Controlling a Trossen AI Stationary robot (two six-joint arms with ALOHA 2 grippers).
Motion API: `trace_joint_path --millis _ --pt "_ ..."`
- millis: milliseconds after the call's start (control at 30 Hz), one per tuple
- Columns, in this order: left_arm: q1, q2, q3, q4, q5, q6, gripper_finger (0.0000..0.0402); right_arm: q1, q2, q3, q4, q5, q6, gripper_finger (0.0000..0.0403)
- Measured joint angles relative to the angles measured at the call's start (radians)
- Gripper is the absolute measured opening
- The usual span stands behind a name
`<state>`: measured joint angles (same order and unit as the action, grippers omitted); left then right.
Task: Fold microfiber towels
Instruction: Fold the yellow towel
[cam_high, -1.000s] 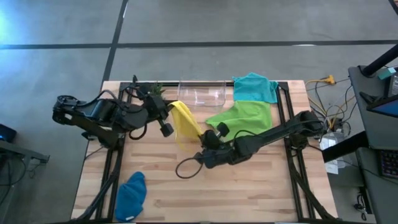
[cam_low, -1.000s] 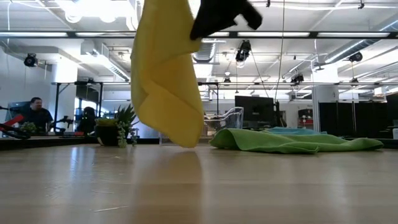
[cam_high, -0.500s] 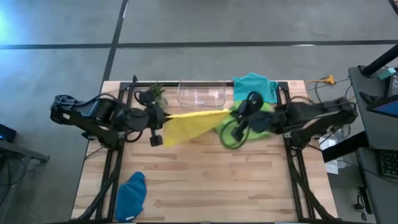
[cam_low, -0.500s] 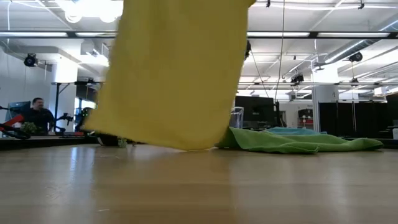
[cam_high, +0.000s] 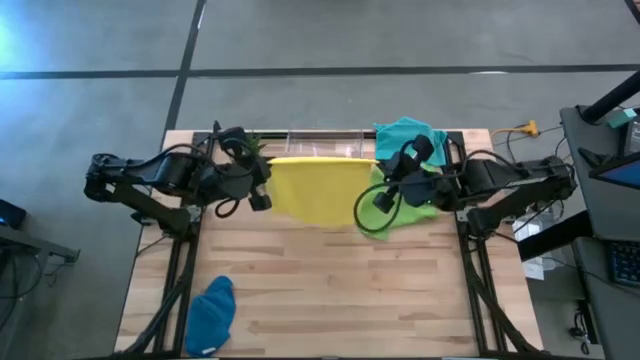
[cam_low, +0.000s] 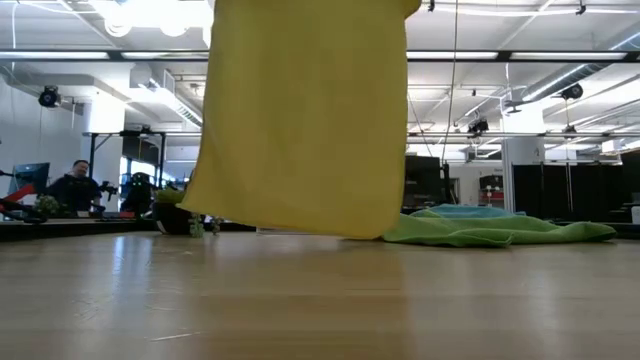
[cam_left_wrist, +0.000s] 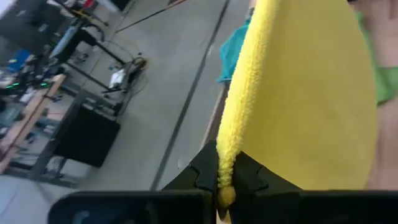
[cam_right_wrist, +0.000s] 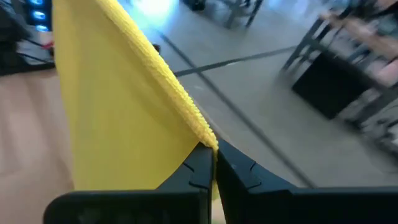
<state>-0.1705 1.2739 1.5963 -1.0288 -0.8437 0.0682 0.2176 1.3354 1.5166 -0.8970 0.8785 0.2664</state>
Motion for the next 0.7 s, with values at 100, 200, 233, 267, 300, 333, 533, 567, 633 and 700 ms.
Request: trace_joint_path --millis 100,200,233,267,300,333,533,567,633,700 --pt "0.017 0.000 0.000 0.004 -0.035 0.034 0.0000 -0.015 0.008 0.000 0.020 0.025 -0.058 0.0008" --pt "0.046 0.000 0.000 0.019 -0.041 0.084 0.0000 -0.054 0.003 0.000 0.057 0.027 -0.116 0.0008" --pt "0.057 0.000 0.000 0.028 -0.042 0.097 0.0000 -0.067 0.001 0.001 0.070 0.027 -0.139 0.0008" --pt "0.070 0.000 0.000 0.036 -0.042 0.107 0.0000 -0.081 -0.001 0.010 0.074 0.028 -0.160 0.0008" --pt "0.083 0.000 0.000 0.041 -0.043 0.119 0.0000 -0.093 -0.003 0.021 0.078 0.028 -0.179 0.0008" --pt "0.094 0.000 0.000 0.049 -0.042 0.127 0.0000 -0.102 -0.003 0.035 0.080 0.028 -0.193 0.0008" --pt "0.104 -0.001 -0.016 0.060 -0.030 0.066 0.0000 -0.076 0.003 0.061 0.066 0.014 -0.154 0.0008" --pt "0.090 -0.003 -0.034 0.056 -0.014 0.028 0.0000 -0.056 0.007 0.051 0.054 0.000 -0.110 0.0008" --pt "0.058 -0.003 -0.088 0.035 0.031 -0.075 0.0000 0.004 0.027 0.018 0.029 -0.014 -0.009 0.0008" --pt "0.004 -0.003 -0.165 0.022 0.066 -0.187 0.0000 0.082 0.063 -0.023 -0.006 -0.027 0.104 0.0008"
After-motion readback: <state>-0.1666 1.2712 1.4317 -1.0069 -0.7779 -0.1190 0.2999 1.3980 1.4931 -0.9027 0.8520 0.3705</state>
